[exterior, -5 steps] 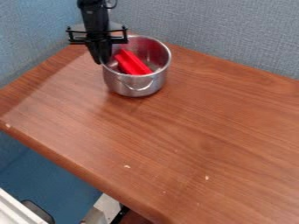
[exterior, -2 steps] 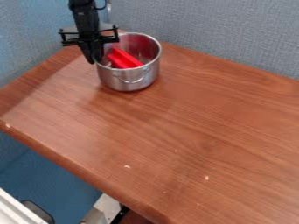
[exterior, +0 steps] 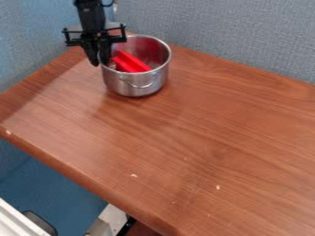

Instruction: Move the red object from the metal pot to the table

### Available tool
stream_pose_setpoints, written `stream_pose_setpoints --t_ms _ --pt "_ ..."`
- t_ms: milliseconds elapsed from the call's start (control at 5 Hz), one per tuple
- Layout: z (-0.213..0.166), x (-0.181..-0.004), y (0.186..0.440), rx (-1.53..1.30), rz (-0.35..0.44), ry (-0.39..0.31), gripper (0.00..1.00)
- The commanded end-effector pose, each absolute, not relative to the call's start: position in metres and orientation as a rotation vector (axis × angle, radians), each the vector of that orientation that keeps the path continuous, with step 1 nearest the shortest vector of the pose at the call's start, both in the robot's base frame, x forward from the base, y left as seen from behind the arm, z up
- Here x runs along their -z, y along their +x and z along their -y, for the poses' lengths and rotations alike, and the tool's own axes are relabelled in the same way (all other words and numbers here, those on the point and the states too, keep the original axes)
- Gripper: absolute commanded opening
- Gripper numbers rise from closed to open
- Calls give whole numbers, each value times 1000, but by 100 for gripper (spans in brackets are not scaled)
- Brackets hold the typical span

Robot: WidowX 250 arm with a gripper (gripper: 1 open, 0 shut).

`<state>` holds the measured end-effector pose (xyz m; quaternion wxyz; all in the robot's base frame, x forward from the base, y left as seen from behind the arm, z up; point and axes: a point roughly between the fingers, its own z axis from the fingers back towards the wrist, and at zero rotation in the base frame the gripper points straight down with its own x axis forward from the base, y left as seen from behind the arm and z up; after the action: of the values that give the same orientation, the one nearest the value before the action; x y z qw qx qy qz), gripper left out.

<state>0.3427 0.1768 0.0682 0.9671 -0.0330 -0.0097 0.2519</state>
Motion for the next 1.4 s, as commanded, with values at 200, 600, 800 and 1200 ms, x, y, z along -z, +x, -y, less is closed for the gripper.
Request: stream_pose_setpoints --t_ms 200,600,800,1200 --pt "-161 -132 356 -455 96 -60 0" --pt "-114 -132 376 -428 91 -95 0" --pt "-124 -130 378 -439 91 -93 0" --pt "-123 -120 392 -430 107 -75 0"
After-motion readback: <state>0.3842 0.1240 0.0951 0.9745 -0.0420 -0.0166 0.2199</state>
